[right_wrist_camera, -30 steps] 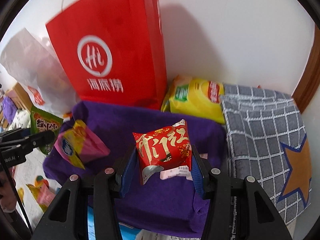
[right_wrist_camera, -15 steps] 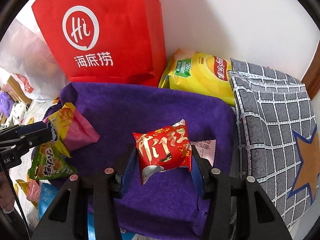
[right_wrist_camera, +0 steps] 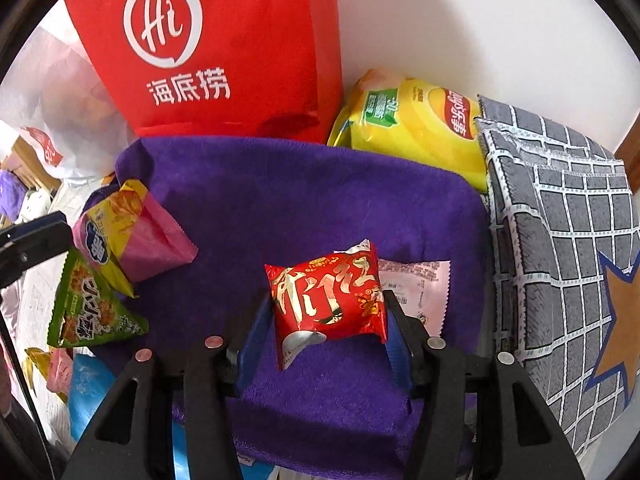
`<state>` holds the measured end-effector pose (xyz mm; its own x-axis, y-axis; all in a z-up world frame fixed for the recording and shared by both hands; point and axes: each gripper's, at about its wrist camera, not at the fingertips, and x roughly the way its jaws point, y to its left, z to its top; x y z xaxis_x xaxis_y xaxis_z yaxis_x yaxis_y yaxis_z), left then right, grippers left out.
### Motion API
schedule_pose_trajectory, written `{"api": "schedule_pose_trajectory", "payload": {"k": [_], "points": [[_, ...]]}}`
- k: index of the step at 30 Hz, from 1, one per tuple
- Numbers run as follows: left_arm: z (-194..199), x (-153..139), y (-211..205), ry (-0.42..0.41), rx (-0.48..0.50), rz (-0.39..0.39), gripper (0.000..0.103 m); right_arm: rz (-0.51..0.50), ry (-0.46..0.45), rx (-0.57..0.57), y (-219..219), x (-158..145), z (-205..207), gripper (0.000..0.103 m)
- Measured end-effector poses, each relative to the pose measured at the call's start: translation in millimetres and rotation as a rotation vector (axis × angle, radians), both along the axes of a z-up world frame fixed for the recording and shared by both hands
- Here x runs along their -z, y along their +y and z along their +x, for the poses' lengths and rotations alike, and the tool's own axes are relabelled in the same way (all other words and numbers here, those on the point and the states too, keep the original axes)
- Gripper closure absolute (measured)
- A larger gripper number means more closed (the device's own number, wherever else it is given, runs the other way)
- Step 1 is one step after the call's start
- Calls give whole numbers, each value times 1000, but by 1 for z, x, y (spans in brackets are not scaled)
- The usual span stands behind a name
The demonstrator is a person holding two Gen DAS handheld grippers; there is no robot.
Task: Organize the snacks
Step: 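Open the right tool to drop the red packet on the towel while the left tool releases the green bag, then withdraw both open tools from the towel back toward the snack pile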
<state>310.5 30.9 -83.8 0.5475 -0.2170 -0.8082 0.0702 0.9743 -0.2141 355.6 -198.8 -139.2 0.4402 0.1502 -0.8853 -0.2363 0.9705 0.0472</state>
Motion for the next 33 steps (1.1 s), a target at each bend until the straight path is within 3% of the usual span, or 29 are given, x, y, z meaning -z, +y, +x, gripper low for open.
{"api": "schedule_pose_trajectory", "payload": {"k": [2, 7, 15, 21, 25, 33], "points": [[-2, -3, 1, -3, 2, -2, 53, -8, -10, 17, 1, -1, 2, 31], [-12, -18, 7, -40, -1, 0, 45, 47, -47, 59, -9, -19, -6, 24], [-29, -45, 6, -92, -3, 5, 45, 69, -153, 112, -21, -53, -57, 25], [-59, -65, 9, -126, -6, 15, 45, 145, -201, 177, -40, -77, -101, 26], [-87, -74, 19, -149, -22, 25, 42, 139, -211, 154, -35, -80, -129, 34], [-136, -58, 44, -129, -75, 43, 40, 115, -191, 72, -8, -64, -179, 35]]}}
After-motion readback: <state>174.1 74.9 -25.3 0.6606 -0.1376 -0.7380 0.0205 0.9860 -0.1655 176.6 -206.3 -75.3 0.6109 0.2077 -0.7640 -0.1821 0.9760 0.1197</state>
